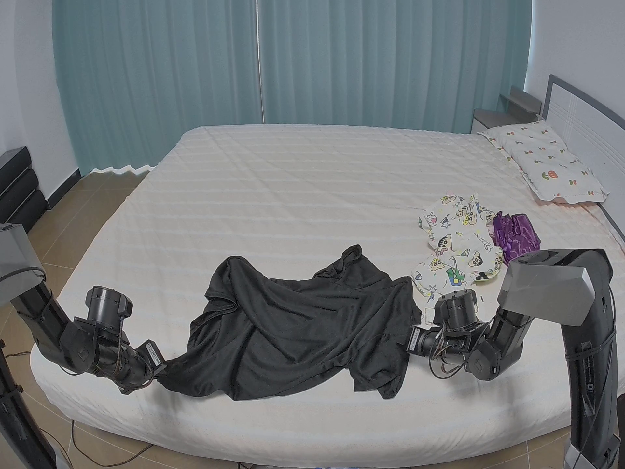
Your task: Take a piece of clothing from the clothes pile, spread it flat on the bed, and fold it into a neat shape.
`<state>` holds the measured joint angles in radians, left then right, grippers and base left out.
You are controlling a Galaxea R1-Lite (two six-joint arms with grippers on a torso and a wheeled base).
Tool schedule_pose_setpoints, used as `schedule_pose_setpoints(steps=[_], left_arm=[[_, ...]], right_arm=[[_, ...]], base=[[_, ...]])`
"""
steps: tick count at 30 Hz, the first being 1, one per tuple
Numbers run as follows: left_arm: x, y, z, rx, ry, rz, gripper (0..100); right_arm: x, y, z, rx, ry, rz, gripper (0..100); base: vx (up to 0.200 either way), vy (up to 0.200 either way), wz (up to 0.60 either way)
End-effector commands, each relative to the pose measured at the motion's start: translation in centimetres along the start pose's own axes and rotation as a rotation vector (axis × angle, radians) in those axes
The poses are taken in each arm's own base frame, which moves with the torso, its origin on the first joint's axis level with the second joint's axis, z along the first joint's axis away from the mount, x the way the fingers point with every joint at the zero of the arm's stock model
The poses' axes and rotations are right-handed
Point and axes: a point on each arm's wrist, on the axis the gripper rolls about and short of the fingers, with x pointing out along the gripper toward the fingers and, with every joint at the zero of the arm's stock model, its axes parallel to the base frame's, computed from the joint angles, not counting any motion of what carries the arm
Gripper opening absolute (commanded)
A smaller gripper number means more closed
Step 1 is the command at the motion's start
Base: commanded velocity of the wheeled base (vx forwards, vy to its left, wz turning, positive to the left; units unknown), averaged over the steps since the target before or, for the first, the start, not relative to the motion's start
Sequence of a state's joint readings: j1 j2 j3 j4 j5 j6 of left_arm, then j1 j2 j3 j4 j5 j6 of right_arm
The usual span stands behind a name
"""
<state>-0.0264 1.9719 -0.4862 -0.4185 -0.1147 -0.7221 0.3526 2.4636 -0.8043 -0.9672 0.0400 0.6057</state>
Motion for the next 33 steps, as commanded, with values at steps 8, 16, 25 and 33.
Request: schedule_pose_setpoints(steps=[8, 16, 25, 33], left_arm=[[-1.1, 0.0, -0.1, 0.002, -0.018, -0.014, 0], [-2.6, 0.5, -1.0, 0.009, -0.007, -0.003, 0], [-5.1, 1.1, -2.0, 0.052, 0.059, 0.052, 0], [-5.1, 2.0, -2.8, 0.085, 0.138, 0.118, 0]], right_arm=[[-6.7, -2.0, 2.0, 0.067, -0.013, -0.003, 0], [-11.3, -3.4, 3.1, 0.078, -0.034, 0.012, 0], [-15.6, -5.4, 2.8, 0.026, -0.030, 0.028, 0], [-17.8, -6.9, 0.6, -0.046, 0.057, 0.019, 0]], base=[[0.000, 0.000, 0.00], [0.000, 0.000, 0.00], [0.000, 0.000, 0.00], [0.000, 0.000, 0.00]])
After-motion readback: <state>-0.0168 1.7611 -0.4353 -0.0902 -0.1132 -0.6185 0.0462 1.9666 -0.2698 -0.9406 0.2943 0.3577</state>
